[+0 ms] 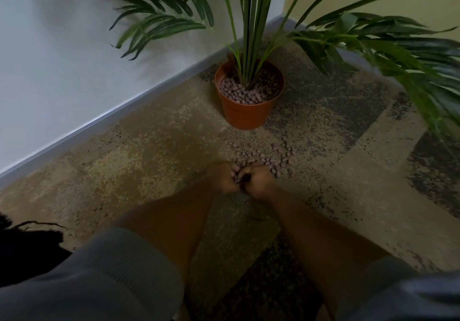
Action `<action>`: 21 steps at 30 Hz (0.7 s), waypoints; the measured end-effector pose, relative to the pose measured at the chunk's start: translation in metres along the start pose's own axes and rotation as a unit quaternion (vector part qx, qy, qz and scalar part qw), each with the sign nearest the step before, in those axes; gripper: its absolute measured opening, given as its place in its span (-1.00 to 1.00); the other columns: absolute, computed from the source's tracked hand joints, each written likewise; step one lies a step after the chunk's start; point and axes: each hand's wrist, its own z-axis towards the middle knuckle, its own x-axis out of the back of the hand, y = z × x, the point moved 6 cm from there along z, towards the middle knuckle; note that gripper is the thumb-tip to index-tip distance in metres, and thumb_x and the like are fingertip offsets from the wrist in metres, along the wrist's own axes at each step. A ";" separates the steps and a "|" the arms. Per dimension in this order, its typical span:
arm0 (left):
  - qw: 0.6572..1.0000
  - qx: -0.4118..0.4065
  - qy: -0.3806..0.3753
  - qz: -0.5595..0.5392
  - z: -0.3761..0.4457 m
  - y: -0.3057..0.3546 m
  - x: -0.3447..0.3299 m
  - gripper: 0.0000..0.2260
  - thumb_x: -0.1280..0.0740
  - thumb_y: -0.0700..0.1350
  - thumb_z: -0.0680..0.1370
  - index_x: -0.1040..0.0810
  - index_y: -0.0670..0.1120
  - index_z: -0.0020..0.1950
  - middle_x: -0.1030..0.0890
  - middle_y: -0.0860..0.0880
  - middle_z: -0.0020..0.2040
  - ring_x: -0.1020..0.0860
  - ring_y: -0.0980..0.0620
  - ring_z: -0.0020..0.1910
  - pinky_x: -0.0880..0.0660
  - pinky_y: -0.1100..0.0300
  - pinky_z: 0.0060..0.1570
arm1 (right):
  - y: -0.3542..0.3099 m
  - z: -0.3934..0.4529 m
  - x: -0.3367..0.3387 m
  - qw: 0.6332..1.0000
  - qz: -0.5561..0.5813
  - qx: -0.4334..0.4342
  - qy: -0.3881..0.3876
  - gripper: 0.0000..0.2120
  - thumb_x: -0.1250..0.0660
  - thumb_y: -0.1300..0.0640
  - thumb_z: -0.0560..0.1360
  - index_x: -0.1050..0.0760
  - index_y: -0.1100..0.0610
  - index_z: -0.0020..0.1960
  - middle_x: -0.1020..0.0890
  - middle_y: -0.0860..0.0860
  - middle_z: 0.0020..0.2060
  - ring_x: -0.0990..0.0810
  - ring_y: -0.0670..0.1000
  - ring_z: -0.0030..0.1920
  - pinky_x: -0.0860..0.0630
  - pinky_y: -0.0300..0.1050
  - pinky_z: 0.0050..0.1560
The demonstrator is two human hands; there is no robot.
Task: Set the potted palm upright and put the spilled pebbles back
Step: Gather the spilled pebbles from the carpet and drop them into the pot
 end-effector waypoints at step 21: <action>0.858 0.199 0.060 -0.469 0.000 -0.007 -0.003 -0.74 -0.15 -0.20 0.62 -0.54 -0.24 0.22 -0.55 -0.03 -0.15 -0.49 0.12 -0.22 -0.55 0.31 -0.26 | 0.021 -0.009 -0.001 0.677 0.701 -0.221 -0.012 -0.87 -0.17 0.37 0.55 -0.45 0.22 -0.02 -0.51 0.11 -0.16 -0.51 -0.01 -0.20 -0.58 -0.18 -0.12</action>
